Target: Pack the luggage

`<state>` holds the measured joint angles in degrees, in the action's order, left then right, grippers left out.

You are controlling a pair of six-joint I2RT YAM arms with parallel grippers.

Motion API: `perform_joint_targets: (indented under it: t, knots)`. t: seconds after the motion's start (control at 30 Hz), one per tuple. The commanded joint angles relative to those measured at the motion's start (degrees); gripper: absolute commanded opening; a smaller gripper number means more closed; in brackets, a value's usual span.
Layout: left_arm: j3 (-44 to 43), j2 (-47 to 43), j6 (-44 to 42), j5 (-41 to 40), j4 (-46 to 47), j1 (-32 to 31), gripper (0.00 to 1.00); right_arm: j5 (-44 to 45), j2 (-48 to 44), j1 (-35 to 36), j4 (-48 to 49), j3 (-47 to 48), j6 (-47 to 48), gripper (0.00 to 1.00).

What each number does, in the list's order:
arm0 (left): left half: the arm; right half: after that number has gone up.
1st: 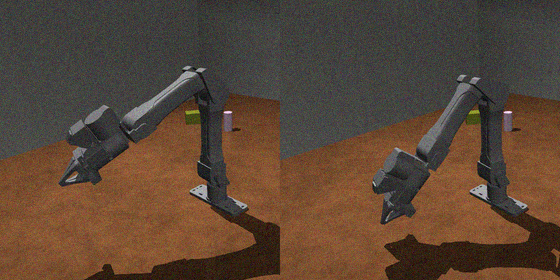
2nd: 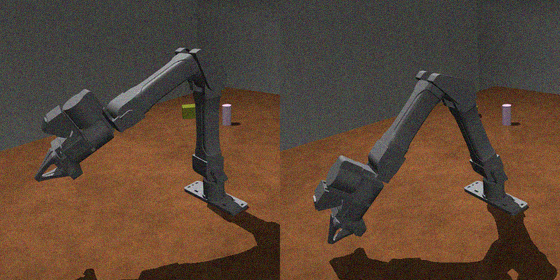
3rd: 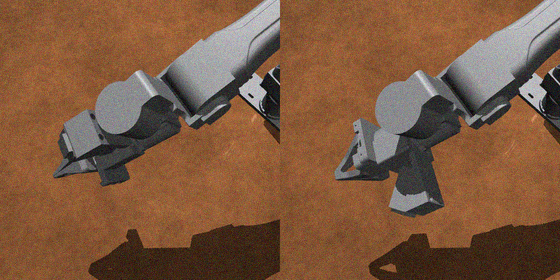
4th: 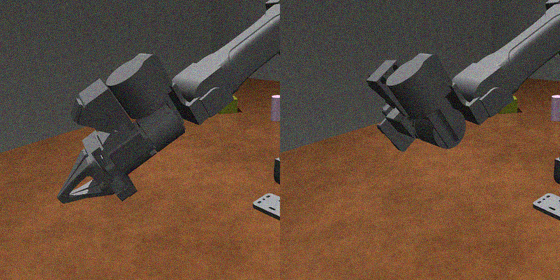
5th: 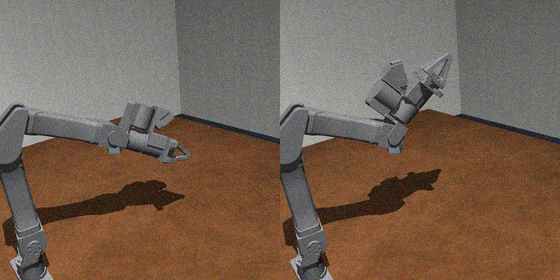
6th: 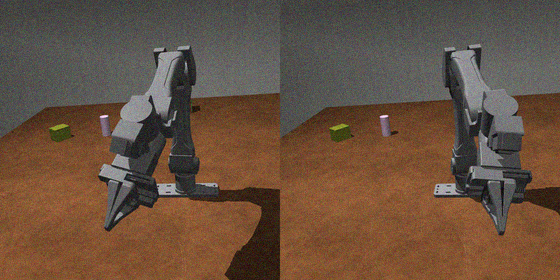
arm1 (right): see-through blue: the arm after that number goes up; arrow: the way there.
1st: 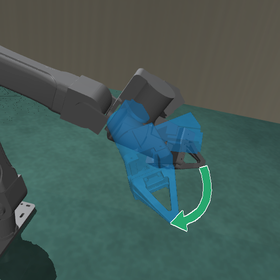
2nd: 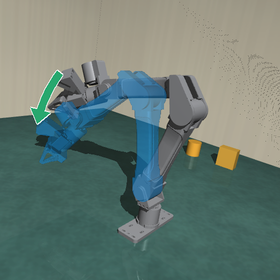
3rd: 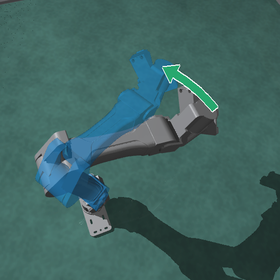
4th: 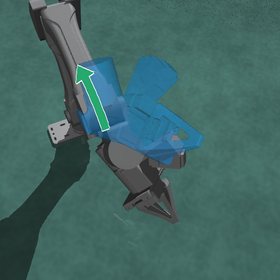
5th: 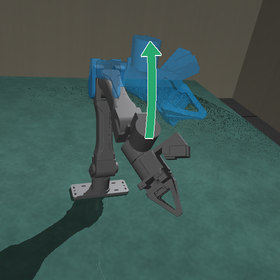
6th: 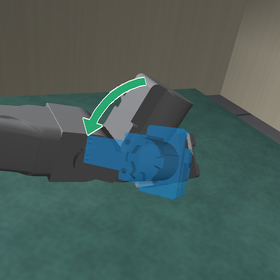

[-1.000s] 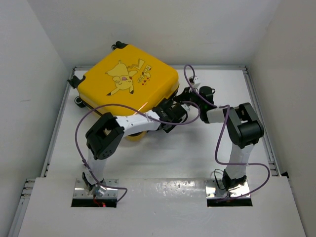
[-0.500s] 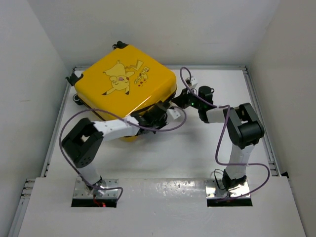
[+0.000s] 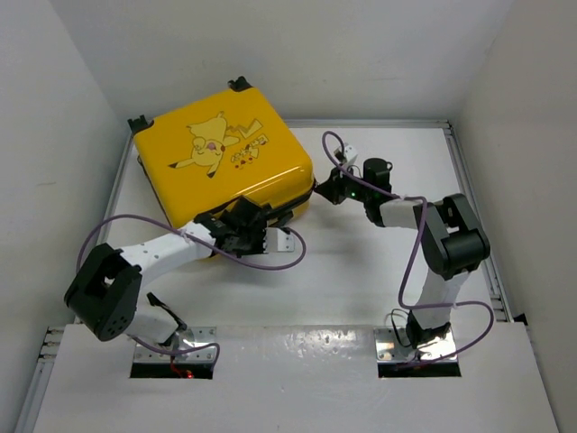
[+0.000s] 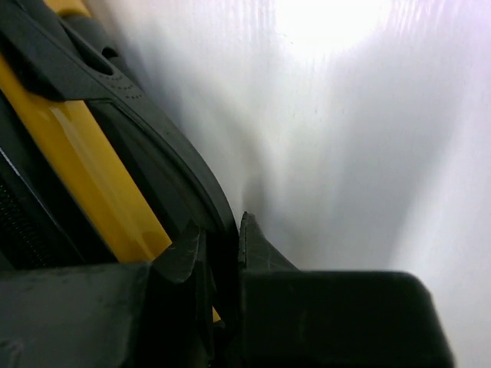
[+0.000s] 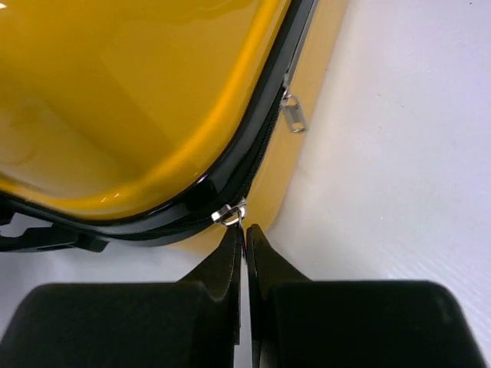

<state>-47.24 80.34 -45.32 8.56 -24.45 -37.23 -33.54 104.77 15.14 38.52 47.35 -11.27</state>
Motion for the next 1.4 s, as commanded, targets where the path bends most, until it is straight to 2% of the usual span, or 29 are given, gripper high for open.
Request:
perform_joint_targets:
  t: [0.0, 0.07, 0.2, 0.27, 0.4, 0.53, 0.57, 0.6, 0.63, 0.7, 0.77, 0.83, 0.9, 0.97, 1.0, 1.03, 1.1, 1.13, 1.23, 1.3, 1.37]
  knots:
    - [4.00, 0.78, -18.91, -1.26, -13.01, 2.34, 0.00, 9.46, 3.41, -3.89, 0.14, 5.09, 2.66, 0.00]
    - [4.00, 1.40, -22.87, -1.97, -12.47, 3.04, 0.00, 10.33, 7.45, -3.62, 1.46, 7.23, 2.39, 0.00]
    - [1.73, 4.82, -25.78, -1.97, -11.24, 4.44, 0.00, 11.65, 13.43, -3.89, 3.04, 17.73, -0.32, 0.00]
    - [0.41, 7.36, -26.83, -1.97, -10.62, 4.97, 0.00, 11.13, 17.11, -3.80, 5.06, 19.87, -1.30, 0.00]
    - [-0.83, 9.22, -29.82, -2.49, -10.62, 6.11, 0.00, 9.37, 24.40, -3.89, 10.43, 28.29, -6.04, 0.00]
    - [-3.80, 12.38, -29.83, -3.11, -10.62, 7.17, 0.00, 8.23, 30.05, -4.76, 11.75, 35.43, -15.77, 0.00]
    - [-4.95, 12.91, -28.96, -3.11, -9.93, 7.17, 0.01, 7.27, 30.05, -5.03, 12.01, 36.05, -16.32, 0.05]
    - [-6.36, 13.44, -26.77, -3.11, -9.92, 7.70, 0.12, 6.91, 29.36, -5.29, 12.45, 34.92, -16.59, 0.10]
    - [-9.94, 13.44, -25.71, -1.98, -9.92, 8.49, 0.35, 6.82, 28.65, -5.38, 12.71, 34.04, -16.07, 0.17]
    - [-14.34, 14.15, -21.07, 0.13, -9.30, 8.49, 0.47, 5.42, 24.01, -5.90, 12.72, 29.66, -15.37, 0.33]
    - [-21.79, 14.15, -16.93, 3.91, -7.73, 8.49, 0.66, 4.54, 19.87, -6.52, 11.49, 26.50, -14.93, 0.39]
    - [-27.70, 13.62, -10.78, 7.42, -5.71, 7.45, 0.68, 3.92, 13.46, -7.14, 6.49, 23.59, -13.61, 0.49]
    - [-35.00, 13.00, -6.73, 7.44, -1.68, 5.69, 0.75, 3.74, 6.46, -7.49, 1.07, 19.73, -11.33, 0.58]
    - [-40.78, 11.87, -1.81, 4.47, 1.14, 2.45, 0.80, 3.83, 3.26, -7.49, -3.08, 17.87, -8.88, 0.65]
    - [-42.82, 11.86, 0.04, 3.06, 3.33, 1.47, 0.82, 3.92, 0.29, -7.66, -10.67, 17.77, -8.60, 0.70]
    - [-45.02, 11.86, 4.06, 2.17, 3.88, 0.68, 0.87, 5.05, -2.53, -7.67, -13.53, 17.95, -8.34, 0.78]
    - [-51.00, 11.86, 7.77, 2.95, 3.88, 0.14, 1.00, 5.24, -5.97, -8.28, -21.36, 18.65, -7.20, 0.84]
    - [-52.15, 11.34, 10.66, 2.96, 3.88, 0.14, 1.00, 6.20, -8.24, -8.63, -28.00, 18.83, -6.67, 0.90]
    - [-52.69, 10.81, 16.02, 2.96, 0.81, 2.50, 1.00, 7.61, -13.78, -10.21, -38.22, 20.41, -4.82, 1.00]
    - [-52.16, 11.68, 20.77, 2.96, -1.29, 4.70, 1.00, 8.31, -14.86, -12.48, -42.81, 22.34, -3.07, 1.00]
    - [-51.55, 12.56, 30.26, 4.35, -3.93, 8.73, 1.00, 9.63, -16.96, -14.07, -48.27, 23.57, -2.45, 1.00]
